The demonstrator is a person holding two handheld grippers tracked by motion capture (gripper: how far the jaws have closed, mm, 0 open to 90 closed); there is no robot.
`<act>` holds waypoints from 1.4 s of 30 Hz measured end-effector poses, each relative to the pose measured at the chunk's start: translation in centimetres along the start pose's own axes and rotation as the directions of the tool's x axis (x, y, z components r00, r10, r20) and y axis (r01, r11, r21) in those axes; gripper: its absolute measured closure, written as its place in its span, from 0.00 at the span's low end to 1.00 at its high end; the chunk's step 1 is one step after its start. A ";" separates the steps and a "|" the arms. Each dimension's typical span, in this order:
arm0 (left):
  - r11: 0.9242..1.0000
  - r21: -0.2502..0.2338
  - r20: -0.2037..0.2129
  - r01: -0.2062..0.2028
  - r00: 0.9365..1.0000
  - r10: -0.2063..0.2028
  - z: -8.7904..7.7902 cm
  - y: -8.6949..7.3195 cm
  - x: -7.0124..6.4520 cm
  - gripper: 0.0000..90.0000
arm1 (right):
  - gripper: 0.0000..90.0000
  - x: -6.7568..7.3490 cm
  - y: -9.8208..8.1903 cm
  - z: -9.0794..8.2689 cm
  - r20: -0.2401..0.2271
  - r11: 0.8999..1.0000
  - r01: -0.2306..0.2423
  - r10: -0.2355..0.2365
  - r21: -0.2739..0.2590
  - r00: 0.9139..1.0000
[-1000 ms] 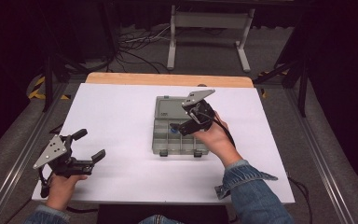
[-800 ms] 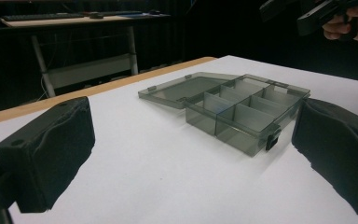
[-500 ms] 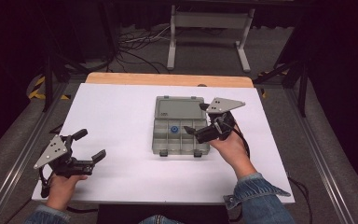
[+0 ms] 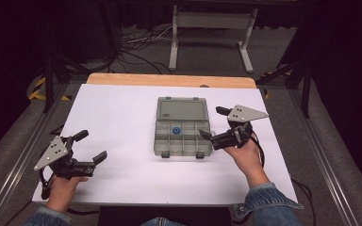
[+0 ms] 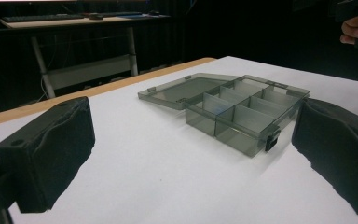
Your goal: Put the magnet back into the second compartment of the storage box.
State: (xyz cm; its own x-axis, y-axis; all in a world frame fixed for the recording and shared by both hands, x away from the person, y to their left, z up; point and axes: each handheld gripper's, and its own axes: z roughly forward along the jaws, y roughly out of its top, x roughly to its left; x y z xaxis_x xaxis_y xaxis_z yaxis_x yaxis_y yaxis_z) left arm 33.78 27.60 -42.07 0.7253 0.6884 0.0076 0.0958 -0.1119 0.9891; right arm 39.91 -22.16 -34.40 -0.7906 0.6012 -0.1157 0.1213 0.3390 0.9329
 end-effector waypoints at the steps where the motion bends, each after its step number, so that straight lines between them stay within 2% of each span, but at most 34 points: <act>1: 1.000 0.000 0.000 0.000 1.000 0.000 0.0 0.0 0.0 0.00 | 0.00 -0.1 -0.5 -0.6 0.013 1.000 -0.007 0.008 -0.019 1.000; 8: 1.000 -0.001 0.001 0.001 1.000 -0.001 0.0 0.0 0.0 0.00 | 0.00 -0.5 -1.7 -2.1 0.045 0.998 -0.017 0.020 -0.064 0.999; 9: 1.000 -0.004 -0.001 0.002 1.000 -0.002 0.0 0.0 0.0 0.00 | 0.00 -0.6 -2.2 -2.7 0.046 0.996 -0.025 0.029 -0.088 0.999; 11: 1.000 -0.005 -0.001 0.002 1.000 -0.002 -0.1 0.1 0.0 0.00 | 0.00 -0.6 -2.6 -3.1 0.055 0.994 -0.030 0.035 -0.103 0.998; 18: 1.000 0.000 0.003 0.000 1.000 0.000 -0.1 0.0 0.1 0.00 | 0.00 -0.8 -4.5 -4.2 0.086 0.993 -0.049 0.059 -0.112 0.995; 22: 1.000 -0.004 0.003 0.004 1.000 -0.004 -0.2 0.0 0.2 0.00 | 0.00 -0.6 -5.3 -4.7 0.096 0.991 -0.038 0.050 -0.130 0.994; 27: 1.000 -0.005 0.007 0.002 1.000 -0.002 -0.4 -0.1 0.2 0.00 | 0.00 -0.5 -6.0 -4.9 0.101 0.994 -0.043 0.053 -0.101 0.993; 28: 1.000 -0.003 0.012 0.003 1.000 -0.003 -0.5 -0.2 0.1 0.00 | 0.00 -0.5 -6.4 -5.1 0.109 0.992 -0.033 0.047 -0.123 0.993; 34: 0.999 -0.013 0.016 0.029 0.999 -0.029 -0.7 -0.4 0.4 0.00 | 0.00 -0.5 -7.5 -5.0 0.098 0.992 -0.041 0.053 -0.123 0.994; 38: 0.999 -0.022 0.018 0.043 0.999 -0.043 -0.9 -0.6 0.6 0.00 | 0.00 -0.6 -8.7 -5.0 0.112 0.989 -0.038 0.054 -0.141 0.992; 42: 0.999 -0.023 0.021 0.040 0.999 -0.039 -0.8 -0.6 0.6 0.00 | 0.00 -0.5 -10.1 -4.9 0.112 0.986 -0.050 0.068 -0.157 0.991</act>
State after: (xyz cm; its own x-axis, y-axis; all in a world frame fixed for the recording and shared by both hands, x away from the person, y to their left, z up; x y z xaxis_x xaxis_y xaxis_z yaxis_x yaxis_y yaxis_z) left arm 33.61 28.68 -42.56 0.7354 0.6768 -0.0343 0.1090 -0.0681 0.9917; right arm 36.18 -29.41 -42.07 -0.7081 0.7004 -0.0895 0.0650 0.1909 0.9795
